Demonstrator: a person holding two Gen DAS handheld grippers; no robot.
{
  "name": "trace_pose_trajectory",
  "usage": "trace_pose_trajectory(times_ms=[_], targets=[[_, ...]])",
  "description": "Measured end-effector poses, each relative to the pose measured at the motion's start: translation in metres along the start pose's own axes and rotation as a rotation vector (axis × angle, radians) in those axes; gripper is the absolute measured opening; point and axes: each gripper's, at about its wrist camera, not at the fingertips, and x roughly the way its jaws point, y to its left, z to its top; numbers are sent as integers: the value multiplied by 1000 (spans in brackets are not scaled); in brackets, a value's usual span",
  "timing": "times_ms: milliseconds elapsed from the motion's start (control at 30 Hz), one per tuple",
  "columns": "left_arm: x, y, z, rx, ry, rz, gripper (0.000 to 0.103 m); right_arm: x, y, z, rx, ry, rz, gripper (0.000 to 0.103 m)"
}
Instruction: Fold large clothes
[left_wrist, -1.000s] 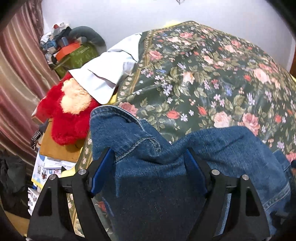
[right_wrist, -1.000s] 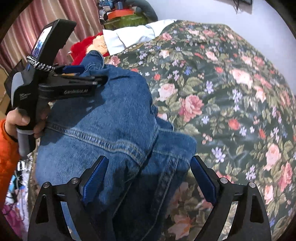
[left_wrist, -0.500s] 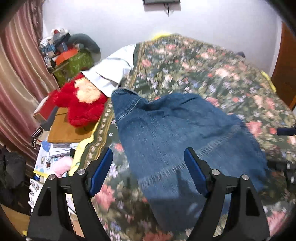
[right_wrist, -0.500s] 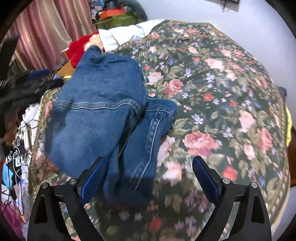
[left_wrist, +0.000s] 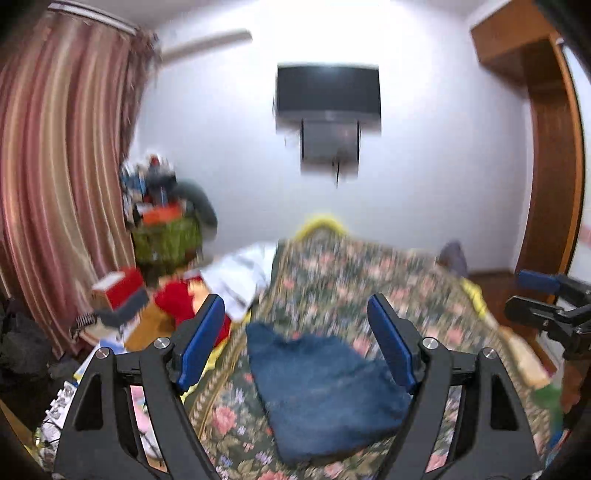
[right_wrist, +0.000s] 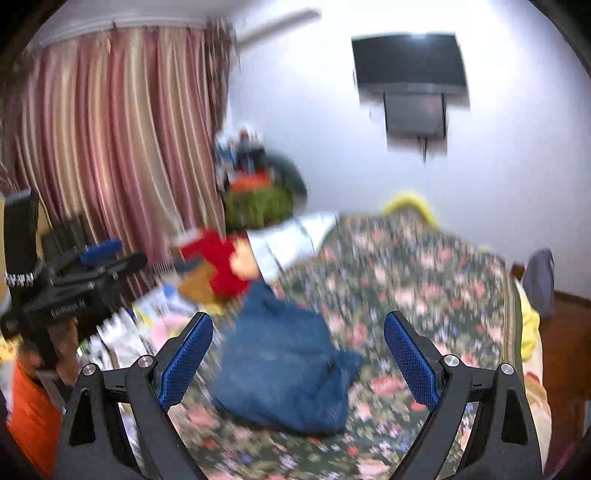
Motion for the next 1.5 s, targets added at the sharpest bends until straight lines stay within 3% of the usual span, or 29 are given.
trace_pose_trajectory(times_ms=[133, 333, 500, 633, 933, 1500], targets=[[-43, -12, 0, -2, -98, 3, 79, -43, 22, 6, 20, -123, 10, 93], [-74, -32, -14, 14, -148, 24, 80, -80, 50, -4, -5, -223, -28, 93], [-83, -41, -27, -1, -163, 54, 97, -90, 57, -17, 28, -210, -40, 99], [-83, -44, -32, 4, -144, 58, 101, -98, 59, -27, 29, -213, -114, 103], [-80, -44, -39, -15, -118, 44, 102, -94, 61, -33, 10, -181, -160, 103], [-76, -35, -42, -49, -95, 42, 102, -88, 59, -35, 10, -167, -158, 103]])
